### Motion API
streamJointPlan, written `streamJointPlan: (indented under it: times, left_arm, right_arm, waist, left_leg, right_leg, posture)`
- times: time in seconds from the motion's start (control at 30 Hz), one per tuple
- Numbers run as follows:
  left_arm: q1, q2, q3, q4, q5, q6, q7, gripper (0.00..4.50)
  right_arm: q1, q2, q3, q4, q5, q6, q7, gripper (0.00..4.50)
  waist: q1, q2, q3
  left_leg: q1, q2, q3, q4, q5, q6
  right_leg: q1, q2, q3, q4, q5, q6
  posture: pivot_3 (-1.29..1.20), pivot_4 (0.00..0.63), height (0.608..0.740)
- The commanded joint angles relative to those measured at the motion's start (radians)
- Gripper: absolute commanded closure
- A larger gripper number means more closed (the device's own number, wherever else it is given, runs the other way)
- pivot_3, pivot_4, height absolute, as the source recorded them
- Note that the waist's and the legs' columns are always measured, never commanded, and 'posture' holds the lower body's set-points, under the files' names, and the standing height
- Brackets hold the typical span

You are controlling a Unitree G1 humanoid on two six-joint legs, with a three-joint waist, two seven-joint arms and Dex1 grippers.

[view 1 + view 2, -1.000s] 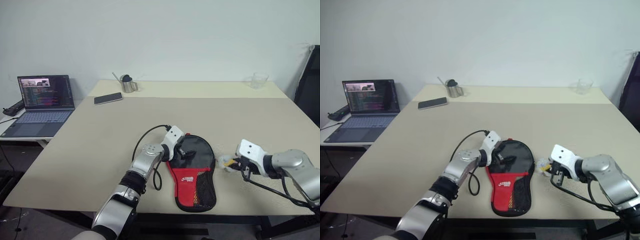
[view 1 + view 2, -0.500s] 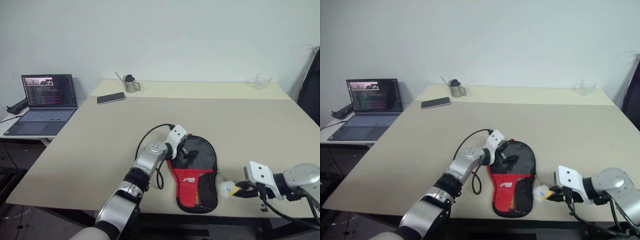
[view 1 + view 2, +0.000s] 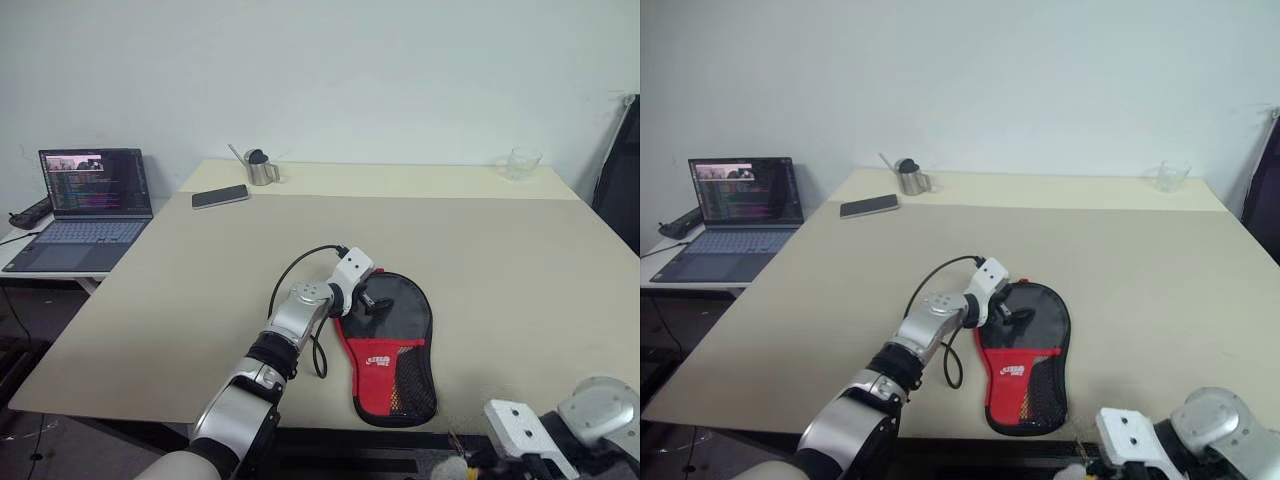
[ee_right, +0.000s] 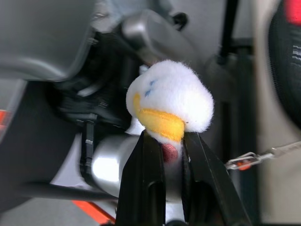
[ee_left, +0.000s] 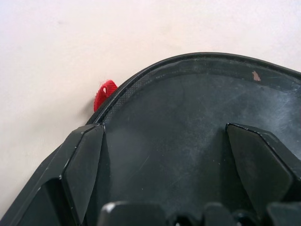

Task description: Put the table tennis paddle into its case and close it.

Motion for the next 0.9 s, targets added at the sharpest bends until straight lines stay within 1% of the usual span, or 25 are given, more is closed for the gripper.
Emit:
streamJointPlan:
  times: [0.03,0.1,0.2,0.3,0.33,0.4,0.47,0.5,0.57,0.7,0.83,0.9]
  left_arm:
    - [0.033,0.024,-0.04,0.077,0.061,0.051,0.009,0.0]
    - [0.032,0.023,-0.043,0.074,0.06,0.052,0.005,0.0]
    - [0.028,0.022,-0.043,0.075,0.059,0.051,0.004,0.0]
    - [0.03,0.021,-0.046,0.077,0.061,0.048,0.004,0.0]
    - [0.03,0.021,-0.046,0.079,0.061,0.046,0.004,0.0]
    - [0.029,0.018,-0.046,0.083,0.062,0.044,0.005,0.0]
    - [0.028,0.014,-0.046,0.085,0.062,0.043,0.007,0.0]
    - [0.027,0.012,-0.046,0.085,0.062,0.042,0.007,0.0]
    - [0.026,0.009,-0.045,0.088,0.06,0.041,0.009,0.0]
    - [0.024,0.005,-0.042,0.093,0.058,0.037,0.013,0.0]
    - [0.02,-0.001,-0.039,0.101,0.056,0.03,0.017,0.0]
    - [0.016,0.0,-0.028,0.098,0.046,0.023,0.012,0.0]
  right_arm:
    - [0.002,-0.005,0.002,-0.074,0.069,0.037,0.021,4.46]
    - [-0.003,0.001,0.007,-0.089,0.079,0.05,0.012,4.46]
    - [-0.037,0.029,0.004,-0.058,0.052,0.034,-0.018,4.46]
    - [-0.053,0.011,-0.015,-0.022,0.05,0.041,-0.001,4.46]
    - [-0.063,0.006,-0.017,-0.011,0.048,0.045,0.003,3.72]
    - [-0.085,0.002,-0.017,0.003,0.051,0.054,0.006,3.17]
    - [-0.108,0.005,-0.017,0.006,0.058,0.071,0.0,2.42]
    - [-0.12,0.009,-0.018,0.005,0.064,0.083,-0.006,2.25]
    - [-0.15,0.019,-0.019,0.0,0.076,0.115,-0.024,1.44]
    - [-0.212,0.032,-0.033,0.023,0.086,0.167,-0.064,0.09]
    - [-0.242,0.037,-0.052,0.122,0.038,0.109,-0.066,0.04]
    - [-0.277,0.042,-0.076,0.16,0.05,0.097,-0.059,0.04]
  waist:
    - [0.0,-0.001,-0.001]
    - [0.001,-0.001,-0.001]
    - [0.001,-0.003,-0.002]
    - [0.0,-0.004,-0.002]
    - [0.0,-0.004,-0.002]
    - [0.0,-0.004,-0.002]
    - [0.0,-0.004,-0.002]
    - [0.0,-0.004,-0.002]
    - [0.0,-0.004,-0.002]
    - [0.0,-0.004,-0.003]
    - [0.001,-0.004,-0.003]
    - [0.0,-0.004,-0.003]
  left_leg:
    - [0.0,0.0,0.0,0.0,0.0,0.0]
    - [0.0,0.0,0.0,0.0,0.0,0.0]
    - [0.0,0.0,0.0,0.0,0.0,0.0]
    - [0.0,0.0,0.0,0.0,0.0,0.0]
    - [0.0,0.0,0.0,0.0,0.0,0.0]
    - [0.0,0.0,0.0,0.0,-0.001,0.001]
    - [0.0,0.0,0.0,0.0,-0.001,0.001]
    - [0.0,0.0,0.0,0.0,-0.001,0.001]
    - [0.0,0.0,0.0,0.0,-0.001,0.001]
    - [0.0,0.0,0.0,0.0,-0.001,0.002]
    - [0.0,0.0,0.0,0.0,-0.001,0.002]
    - [0.0,0.0,0.0,0.0,-0.001,0.002]
  right_leg:
    - [0.0,0.0,0.0,0.0,0.0,0.0]
    - [0.0,0.0,0.0,0.0,0.0,0.0]
    - [0.0,0.0,0.0,-0.001,0.0,0.0]
    - [0.0,0.0,0.0,-0.001,0.0,0.0]
    - [0.0,0.0,0.0,-0.001,0.0,0.0]
    - [0.0,0.0,0.0,-0.001,0.0,0.0]
    - [0.0,0.0,0.0,-0.001,0.0,0.0]
    - [0.0,0.0,0.0,-0.001,0.0,0.0]
    - [0.0,0.0,0.0,-0.001,0.0,0.0]
    - [0.0,0.0,0.0,-0.001,0.0,0.0]
    - [0.0,0.0,0.0,-0.002,0.001,0.001]
    - [0.0,0.0,0.0,-0.002,0.001,0.0]
  posture:
    - [0.0,0.15,0.74]
    - [0.0,0.15,0.74]
    - [0.0,0.15,0.74]
    - [0.0,0.15,0.74]
    - [0.0,0.15,0.74]
    - [0.0,0.15,0.74]
    - [0.0,0.15,0.74]
    - [0.0,0.15,0.74]
    - [0.0,0.15,0.74]
    - [0.0,0.15,0.74]
    - [0.0,0.15,0.74]
    - [0.0,0.15,0.74]
